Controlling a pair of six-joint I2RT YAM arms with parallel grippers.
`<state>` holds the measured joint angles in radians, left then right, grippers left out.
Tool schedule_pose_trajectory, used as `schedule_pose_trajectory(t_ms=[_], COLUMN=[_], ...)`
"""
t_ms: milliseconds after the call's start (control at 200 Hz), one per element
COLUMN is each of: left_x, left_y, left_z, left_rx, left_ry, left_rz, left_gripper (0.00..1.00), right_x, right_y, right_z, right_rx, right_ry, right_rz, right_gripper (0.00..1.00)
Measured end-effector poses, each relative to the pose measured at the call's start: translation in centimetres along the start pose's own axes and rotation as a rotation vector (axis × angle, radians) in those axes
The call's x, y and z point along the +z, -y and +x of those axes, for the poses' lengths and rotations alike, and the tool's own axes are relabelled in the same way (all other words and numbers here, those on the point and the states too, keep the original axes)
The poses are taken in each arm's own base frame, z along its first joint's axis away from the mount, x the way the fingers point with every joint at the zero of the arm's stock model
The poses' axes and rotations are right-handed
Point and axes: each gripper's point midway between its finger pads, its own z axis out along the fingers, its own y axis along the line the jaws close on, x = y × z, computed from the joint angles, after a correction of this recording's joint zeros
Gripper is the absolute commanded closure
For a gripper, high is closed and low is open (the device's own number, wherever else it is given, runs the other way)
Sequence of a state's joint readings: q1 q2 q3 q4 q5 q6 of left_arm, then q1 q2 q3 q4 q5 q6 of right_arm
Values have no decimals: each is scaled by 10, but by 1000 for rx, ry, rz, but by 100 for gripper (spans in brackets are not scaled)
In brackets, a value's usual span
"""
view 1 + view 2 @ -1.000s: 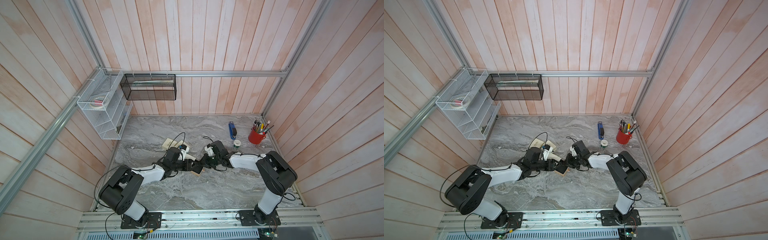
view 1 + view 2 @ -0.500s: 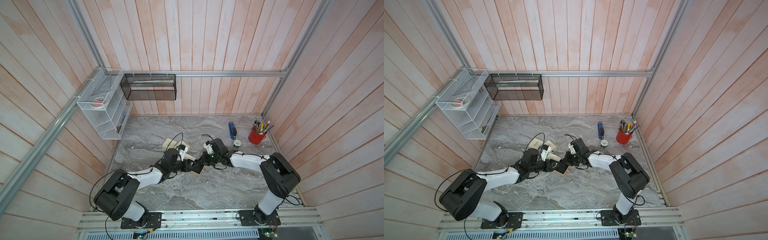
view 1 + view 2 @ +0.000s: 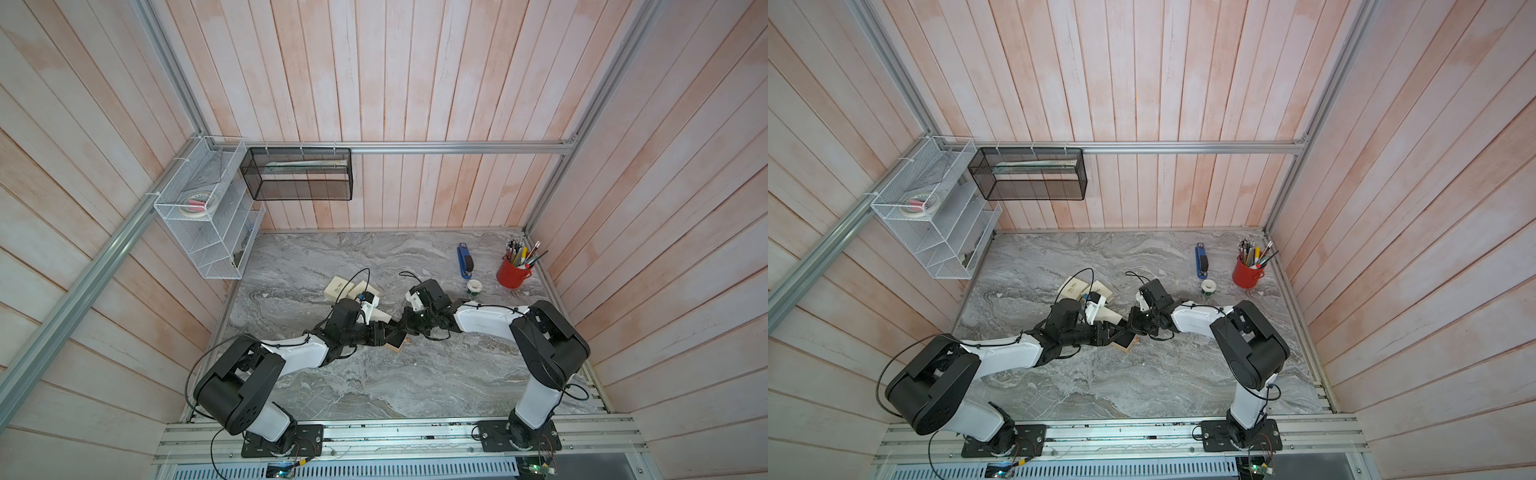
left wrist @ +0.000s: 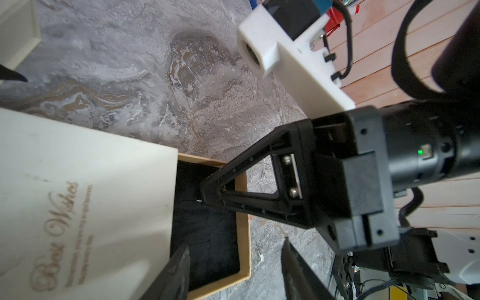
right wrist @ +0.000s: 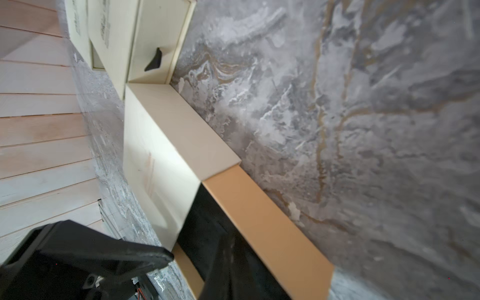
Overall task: Place the earrings into the drawer-style jewelry box
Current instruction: Insert the earring into the inner lining.
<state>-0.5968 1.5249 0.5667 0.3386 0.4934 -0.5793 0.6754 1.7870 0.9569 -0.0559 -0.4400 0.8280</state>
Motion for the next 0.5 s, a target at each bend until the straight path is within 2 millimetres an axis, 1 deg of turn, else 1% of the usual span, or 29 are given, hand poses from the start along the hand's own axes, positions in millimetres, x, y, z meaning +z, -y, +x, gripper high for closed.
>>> schedule_pose_trajectory(t_ms=[320,425,500], left_x=[1,1,0], left_y=[-2,-2,0], left_z=[2,1,-4], left_rx=[-4,-3,5], left_ry=[-7,-11,-7], left_rz=[-5,-11,-19], left_gripper=[43,43,43], right_x=[0,0,-5], right_y=[4,3,-1], right_z=[0,0,-3], right_rx=[-11,-23,-49], right_ry=[5,7,20], right_rz=[33,30,21], right_gripper=[100,100,99])
